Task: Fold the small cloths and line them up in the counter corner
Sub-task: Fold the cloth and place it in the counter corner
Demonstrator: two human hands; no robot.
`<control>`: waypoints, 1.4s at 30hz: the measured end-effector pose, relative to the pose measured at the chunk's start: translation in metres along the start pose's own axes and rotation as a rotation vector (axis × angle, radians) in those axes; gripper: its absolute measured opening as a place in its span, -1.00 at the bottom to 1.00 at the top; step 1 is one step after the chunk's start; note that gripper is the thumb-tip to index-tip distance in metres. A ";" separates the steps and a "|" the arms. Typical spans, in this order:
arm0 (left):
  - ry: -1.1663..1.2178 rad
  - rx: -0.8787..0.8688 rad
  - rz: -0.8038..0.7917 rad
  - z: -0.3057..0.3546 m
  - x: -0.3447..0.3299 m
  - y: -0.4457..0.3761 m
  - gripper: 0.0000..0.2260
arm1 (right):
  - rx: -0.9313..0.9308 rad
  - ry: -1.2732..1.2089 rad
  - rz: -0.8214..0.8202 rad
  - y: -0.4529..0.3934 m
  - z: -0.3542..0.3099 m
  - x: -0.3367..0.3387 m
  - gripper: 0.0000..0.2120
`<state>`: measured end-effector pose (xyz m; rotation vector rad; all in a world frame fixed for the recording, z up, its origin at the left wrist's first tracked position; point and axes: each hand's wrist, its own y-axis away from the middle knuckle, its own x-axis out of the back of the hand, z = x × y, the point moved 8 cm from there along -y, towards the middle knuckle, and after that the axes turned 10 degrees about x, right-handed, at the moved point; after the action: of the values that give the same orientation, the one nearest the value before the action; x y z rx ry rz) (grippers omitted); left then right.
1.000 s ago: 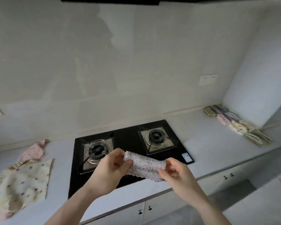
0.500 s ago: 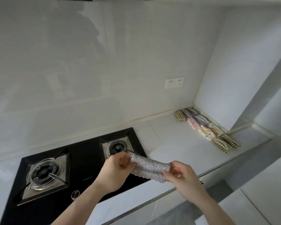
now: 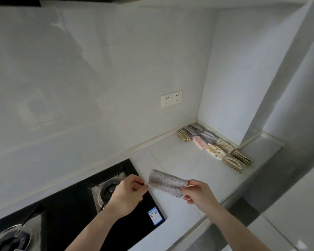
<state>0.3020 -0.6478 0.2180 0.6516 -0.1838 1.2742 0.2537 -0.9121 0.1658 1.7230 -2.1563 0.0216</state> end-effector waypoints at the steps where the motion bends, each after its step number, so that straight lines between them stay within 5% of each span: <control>1: 0.017 0.020 -0.026 0.000 -0.003 -0.007 -0.81 | -0.067 -0.090 0.035 -0.008 0.007 0.002 -0.88; 8: -0.051 0.093 -0.050 0.000 -0.027 -0.071 -0.81 | -0.363 -0.493 0.248 -0.079 0.071 0.029 -0.90; 19: -0.131 0.204 0.014 0.046 -0.098 -0.164 -0.88 | -0.586 -0.387 0.301 -0.231 0.147 0.105 -0.96; 23: -0.148 0.240 0.045 0.049 -0.112 -0.179 -0.89 | -0.601 -0.306 0.277 -0.280 0.162 0.120 -0.83; 31: -0.187 0.344 0.148 0.031 -0.092 -0.182 -0.87 | -0.494 -0.313 0.050 -0.351 0.180 0.126 -0.88; 42: -0.170 0.421 0.174 0.014 -0.088 -0.179 -0.87 | -0.567 -0.394 0.100 -0.411 0.200 0.112 -0.89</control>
<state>0.4441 -0.7532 0.1246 1.1268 -0.1136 1.4394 0.5648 -1.1680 -0.0772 1.3614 -2.2077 -0.8806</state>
